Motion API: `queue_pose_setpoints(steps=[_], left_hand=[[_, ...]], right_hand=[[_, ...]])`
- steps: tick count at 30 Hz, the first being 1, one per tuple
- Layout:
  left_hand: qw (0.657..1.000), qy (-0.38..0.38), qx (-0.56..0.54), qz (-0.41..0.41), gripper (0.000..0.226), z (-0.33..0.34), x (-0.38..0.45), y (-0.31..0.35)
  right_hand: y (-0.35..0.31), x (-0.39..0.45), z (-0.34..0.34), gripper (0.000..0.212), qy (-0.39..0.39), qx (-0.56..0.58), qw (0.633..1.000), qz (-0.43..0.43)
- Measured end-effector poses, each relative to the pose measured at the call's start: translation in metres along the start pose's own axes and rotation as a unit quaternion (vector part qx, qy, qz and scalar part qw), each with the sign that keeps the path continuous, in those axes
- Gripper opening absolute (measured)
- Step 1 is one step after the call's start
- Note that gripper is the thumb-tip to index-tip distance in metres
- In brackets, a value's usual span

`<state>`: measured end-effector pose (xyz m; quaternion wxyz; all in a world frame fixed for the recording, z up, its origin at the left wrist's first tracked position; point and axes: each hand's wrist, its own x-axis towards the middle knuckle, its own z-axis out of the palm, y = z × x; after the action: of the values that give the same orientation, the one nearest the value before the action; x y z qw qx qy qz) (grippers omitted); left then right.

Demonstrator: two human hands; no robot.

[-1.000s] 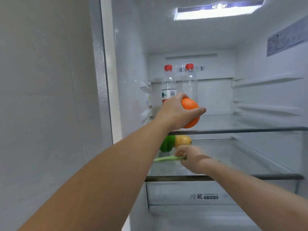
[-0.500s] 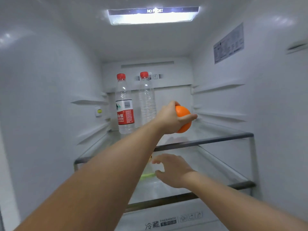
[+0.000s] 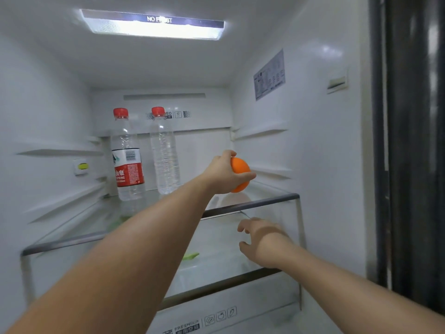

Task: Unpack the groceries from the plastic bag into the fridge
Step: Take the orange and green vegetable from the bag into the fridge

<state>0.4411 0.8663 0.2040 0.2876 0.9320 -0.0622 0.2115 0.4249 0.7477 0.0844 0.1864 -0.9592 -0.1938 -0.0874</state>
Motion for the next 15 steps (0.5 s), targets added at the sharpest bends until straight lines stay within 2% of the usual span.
queue_pose_setpoints(steps=[6, 10, 15], left_hand=[[1.0, 0.027, 0.005, 0.011, 0.088, -0.008, -0.019, -0.001], [0.997, 0.071, 0.024, 0.013, 0.078, -0.021, -0.041, -0.001], [0.995, 0.077, 0.052, 0.047, 0.067, -0.036, -0.085, -0.006]], right_hand=[[0.001, -0.002, 0.003, 0.041, -0.004, -0.015, 1.0, -0.015], [-0.002, -0.011, 0.005, 0.043, -0.007, -0.017, 0.999, -0.045], [-0.013, -0.036, 0.002, 0.043, 0.021, -0.023, 0.998, -0.054]])
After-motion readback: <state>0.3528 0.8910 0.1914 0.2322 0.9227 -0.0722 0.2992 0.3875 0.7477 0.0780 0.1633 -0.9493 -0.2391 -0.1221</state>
